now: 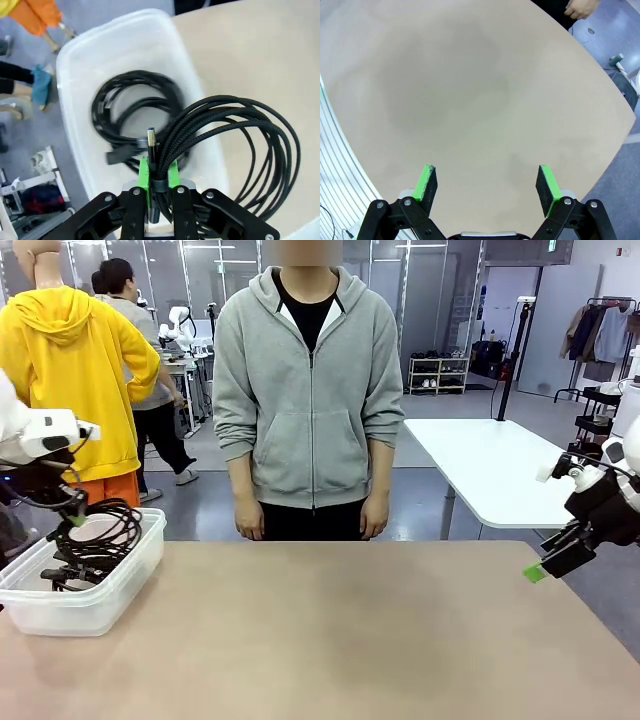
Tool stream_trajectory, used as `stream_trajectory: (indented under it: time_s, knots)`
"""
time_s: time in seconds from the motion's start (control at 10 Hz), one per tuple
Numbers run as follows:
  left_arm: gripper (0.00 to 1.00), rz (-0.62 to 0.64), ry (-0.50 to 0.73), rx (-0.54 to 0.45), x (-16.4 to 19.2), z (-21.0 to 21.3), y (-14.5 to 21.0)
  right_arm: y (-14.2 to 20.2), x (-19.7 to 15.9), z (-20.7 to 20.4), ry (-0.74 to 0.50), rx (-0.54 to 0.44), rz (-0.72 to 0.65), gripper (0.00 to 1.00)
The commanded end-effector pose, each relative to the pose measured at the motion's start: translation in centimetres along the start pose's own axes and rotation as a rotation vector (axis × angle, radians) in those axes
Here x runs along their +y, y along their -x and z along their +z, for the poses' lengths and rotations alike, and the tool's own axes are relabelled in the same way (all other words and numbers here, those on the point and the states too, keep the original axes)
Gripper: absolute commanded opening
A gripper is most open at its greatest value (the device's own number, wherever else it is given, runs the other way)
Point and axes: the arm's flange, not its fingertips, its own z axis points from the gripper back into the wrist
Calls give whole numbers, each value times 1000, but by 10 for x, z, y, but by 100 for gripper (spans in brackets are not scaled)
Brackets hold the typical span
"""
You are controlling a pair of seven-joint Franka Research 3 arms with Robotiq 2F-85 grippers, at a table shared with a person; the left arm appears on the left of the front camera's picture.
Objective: Organize and store the cables.
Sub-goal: Place the USB Extension Cable into the Organizing box.
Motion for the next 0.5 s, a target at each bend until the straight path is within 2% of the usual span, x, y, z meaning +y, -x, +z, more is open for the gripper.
stream_trajectory:
  time_s: [0.0,0.2,0.3,0.4]
  knots:
    - [17,85,-38,-15,16,-31,-20,-2,2,1,2,17,-22,100]
    - [17,144,-100,-5,32,-63,-26,-2,2,1,2,17,-22,100]
    - [17,159,-162,30,35,-76,-28,-2,2,1,2,17,-22,100]
    - [17,166,-159,61,35,-87,-29,-2,2,1,2,17,-22,100]
